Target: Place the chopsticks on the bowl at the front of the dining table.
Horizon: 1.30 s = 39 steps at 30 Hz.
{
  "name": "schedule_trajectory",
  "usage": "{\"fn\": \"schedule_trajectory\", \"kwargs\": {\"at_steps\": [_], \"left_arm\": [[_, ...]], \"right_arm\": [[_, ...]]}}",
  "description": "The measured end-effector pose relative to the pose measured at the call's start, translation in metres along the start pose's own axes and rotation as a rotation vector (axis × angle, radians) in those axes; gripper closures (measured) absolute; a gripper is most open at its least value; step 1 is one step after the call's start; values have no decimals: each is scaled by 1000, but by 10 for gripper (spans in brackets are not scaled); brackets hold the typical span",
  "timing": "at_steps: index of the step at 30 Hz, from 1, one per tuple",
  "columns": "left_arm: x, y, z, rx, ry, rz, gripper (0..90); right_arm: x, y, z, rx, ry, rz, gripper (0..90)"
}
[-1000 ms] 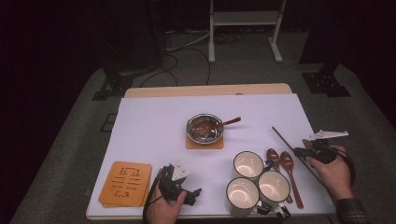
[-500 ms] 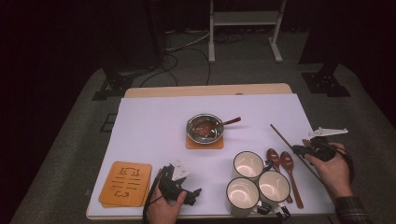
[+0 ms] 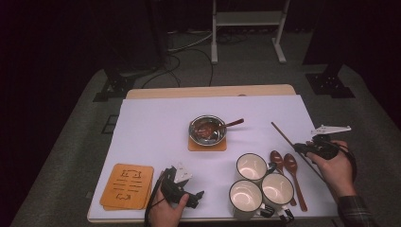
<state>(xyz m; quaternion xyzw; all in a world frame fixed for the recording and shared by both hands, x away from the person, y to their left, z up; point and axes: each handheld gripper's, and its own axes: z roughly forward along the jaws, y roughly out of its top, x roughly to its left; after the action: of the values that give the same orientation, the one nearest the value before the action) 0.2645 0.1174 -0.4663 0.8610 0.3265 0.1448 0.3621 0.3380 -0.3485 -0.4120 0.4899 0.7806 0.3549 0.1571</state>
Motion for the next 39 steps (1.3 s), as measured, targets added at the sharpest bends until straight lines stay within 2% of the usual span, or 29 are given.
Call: {"fn": "schedule_trajectory", "kwargs": {"at_steps": [39], "left_arm": [[0, 0, 0, -1, 0, 0, 0]], "right_arm": [[20, 36, 11, -14, 47, -55, 848]]}}
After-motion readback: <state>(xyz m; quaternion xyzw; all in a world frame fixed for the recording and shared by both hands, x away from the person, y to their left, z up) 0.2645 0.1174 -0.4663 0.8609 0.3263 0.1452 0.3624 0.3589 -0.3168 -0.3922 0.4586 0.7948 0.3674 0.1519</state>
